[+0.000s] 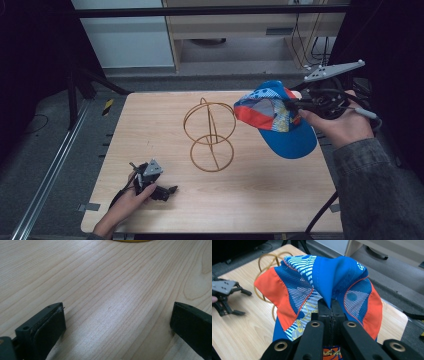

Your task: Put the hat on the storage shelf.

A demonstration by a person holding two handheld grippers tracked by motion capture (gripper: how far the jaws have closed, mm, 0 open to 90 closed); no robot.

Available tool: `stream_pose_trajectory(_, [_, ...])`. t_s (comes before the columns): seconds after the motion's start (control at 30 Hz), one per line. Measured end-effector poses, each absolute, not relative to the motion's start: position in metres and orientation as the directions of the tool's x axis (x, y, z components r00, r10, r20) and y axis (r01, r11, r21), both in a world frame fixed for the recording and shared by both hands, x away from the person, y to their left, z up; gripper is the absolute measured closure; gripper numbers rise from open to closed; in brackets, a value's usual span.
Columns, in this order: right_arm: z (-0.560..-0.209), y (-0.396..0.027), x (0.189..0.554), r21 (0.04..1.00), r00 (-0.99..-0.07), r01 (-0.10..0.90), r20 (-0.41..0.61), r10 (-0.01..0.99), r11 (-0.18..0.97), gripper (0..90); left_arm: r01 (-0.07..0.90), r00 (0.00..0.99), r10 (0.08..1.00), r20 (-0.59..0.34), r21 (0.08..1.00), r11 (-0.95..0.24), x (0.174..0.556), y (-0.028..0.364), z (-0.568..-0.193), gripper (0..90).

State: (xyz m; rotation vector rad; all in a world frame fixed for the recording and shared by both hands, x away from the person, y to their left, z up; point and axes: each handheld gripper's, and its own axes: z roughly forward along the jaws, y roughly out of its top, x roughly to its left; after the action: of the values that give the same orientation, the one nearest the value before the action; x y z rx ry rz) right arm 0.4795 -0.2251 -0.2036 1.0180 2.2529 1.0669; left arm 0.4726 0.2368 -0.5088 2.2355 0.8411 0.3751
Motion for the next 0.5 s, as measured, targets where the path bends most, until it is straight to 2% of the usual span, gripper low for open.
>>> stream_pose_trajectory(0.5, [-0.187,-0.180,0.512,0.815,-0.668,0.390,-0.069,0.741,0.428,90.0,0.460,0.746,0.666,0.020,0.706,-0.538,0.473,0.237,-0.509,0.0])
